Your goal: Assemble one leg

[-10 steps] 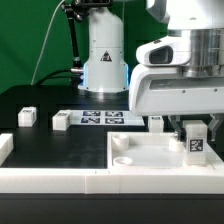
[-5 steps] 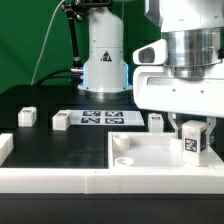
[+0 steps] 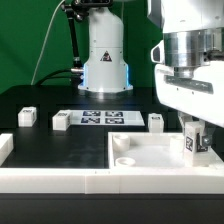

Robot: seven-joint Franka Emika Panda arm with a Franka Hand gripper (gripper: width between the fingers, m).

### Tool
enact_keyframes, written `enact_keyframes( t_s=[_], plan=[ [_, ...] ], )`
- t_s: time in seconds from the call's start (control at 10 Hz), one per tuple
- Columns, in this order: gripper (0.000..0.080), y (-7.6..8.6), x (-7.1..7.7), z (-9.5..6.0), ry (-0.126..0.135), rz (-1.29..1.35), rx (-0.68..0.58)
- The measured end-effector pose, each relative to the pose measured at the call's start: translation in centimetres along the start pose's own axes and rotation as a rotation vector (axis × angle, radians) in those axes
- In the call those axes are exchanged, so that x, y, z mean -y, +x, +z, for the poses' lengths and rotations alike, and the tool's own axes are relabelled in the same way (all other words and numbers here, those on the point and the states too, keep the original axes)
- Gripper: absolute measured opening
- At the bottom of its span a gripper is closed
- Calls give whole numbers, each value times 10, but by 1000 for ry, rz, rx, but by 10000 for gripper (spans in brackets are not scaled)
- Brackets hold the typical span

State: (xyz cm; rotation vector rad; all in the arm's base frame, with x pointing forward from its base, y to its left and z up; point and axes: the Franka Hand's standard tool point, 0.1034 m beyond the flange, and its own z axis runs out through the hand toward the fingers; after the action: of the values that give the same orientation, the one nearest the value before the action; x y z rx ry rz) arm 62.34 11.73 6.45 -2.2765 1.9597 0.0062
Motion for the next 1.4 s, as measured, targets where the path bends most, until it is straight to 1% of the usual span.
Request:
enact_keyframes(
  t_s=[0.2, 0.4, 0.5, 0.6, 0.7, 0.8, 0.9, 1.0, 1.1, 1.3, 1.4],
  plan=[
    [290, 2, 0, 0, 4, 90, 19],
    [290, 0, 0, 0, 4, 126, 25],
    [316, 1, 0, 1, 3, 102, 24],
    [493, 0, 0, 1, 4, 63, 25],
    [493, -2, -1, 1, -7, 27, 28],
    [615, -3, -1, 0, -12, -69, 32],
    [639, -5, 0, 1, -10, -161, 33],
    [639, -7, -1, 1, -13, -266, 35],
    [648, -8, -1, 1, -23, -383, 36],
    [648, -5, 0, 1, -22, -570, 37],
    [648, -6, 0, 0, -31, -690, 28]
  ],
)
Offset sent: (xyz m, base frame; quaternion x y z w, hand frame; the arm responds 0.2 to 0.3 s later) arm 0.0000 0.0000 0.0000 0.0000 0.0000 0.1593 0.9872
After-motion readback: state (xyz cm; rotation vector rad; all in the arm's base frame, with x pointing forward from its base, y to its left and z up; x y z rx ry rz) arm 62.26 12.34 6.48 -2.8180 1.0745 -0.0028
